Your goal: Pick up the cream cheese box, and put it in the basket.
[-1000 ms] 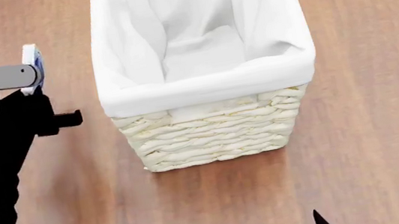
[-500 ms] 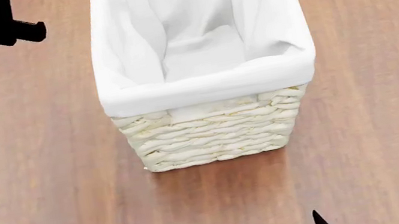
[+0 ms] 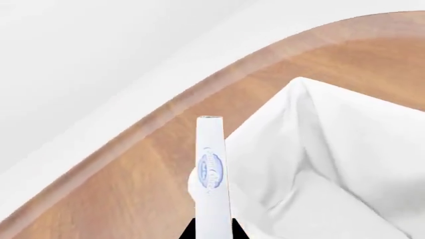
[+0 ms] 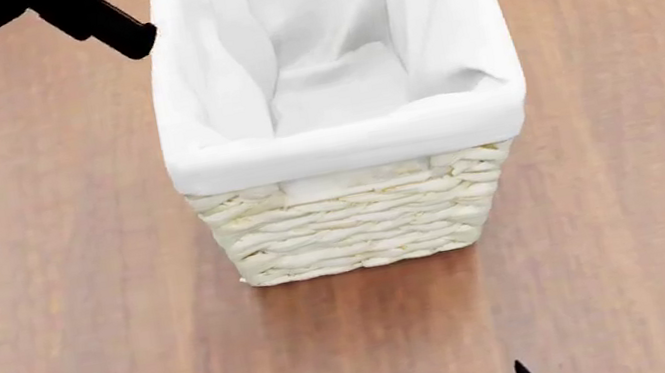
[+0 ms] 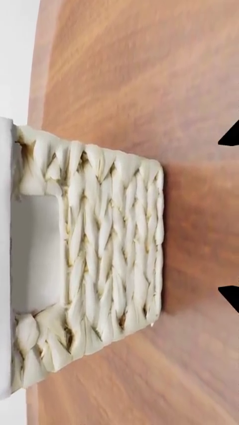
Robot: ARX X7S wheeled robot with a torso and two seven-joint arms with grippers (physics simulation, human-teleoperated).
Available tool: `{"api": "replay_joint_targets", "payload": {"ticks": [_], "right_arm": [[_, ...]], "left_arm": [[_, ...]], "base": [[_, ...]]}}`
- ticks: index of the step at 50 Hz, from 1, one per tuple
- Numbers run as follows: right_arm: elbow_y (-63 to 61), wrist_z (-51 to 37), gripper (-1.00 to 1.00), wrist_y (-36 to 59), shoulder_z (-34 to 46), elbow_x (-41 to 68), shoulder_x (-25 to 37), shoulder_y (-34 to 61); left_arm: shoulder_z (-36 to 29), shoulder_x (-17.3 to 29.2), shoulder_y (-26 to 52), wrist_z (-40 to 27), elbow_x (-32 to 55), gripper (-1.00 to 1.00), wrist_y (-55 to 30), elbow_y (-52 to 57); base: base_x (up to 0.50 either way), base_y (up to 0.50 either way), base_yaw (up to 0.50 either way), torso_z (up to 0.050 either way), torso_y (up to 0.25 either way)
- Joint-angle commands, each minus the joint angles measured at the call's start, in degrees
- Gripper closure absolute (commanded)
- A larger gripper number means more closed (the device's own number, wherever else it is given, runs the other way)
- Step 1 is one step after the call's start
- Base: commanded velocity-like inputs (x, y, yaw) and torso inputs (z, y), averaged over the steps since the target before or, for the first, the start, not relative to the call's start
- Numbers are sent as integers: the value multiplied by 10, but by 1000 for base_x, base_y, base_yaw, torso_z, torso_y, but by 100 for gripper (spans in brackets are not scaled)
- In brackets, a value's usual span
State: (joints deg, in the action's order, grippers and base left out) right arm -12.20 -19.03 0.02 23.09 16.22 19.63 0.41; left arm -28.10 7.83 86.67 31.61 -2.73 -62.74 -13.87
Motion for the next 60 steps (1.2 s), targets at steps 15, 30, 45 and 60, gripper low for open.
{"api": "replay_joint_targets", "payload": {"ticks": [15, 30, 45, 60], "right_arm": [[-1, 38, -100, -24, -23, -24, -26, -21], [8, 44, -100, -42, -18, -19, -25, -29], [-2, 47, -100, -51, -11, -16, -19, -42], [10, 53, -100, -50, 4, -20, -20, -38]], "left_arm": [[-81, -74, 51, 60, 41, 100, 14, -113], [-271, -78, 99, -77, 275, 100, 152, -301], [-573, -78, 170, -176, 592, 100, 275, -429], [-577, -78, 198, -218, 644, -100, 340, -496]], "base": [[0, 0, 0, 0, 1], [0, 0, 0, 0, 0], [0, 0, 0, 0, 1], [0, 0, 0, 0, 1]]}}
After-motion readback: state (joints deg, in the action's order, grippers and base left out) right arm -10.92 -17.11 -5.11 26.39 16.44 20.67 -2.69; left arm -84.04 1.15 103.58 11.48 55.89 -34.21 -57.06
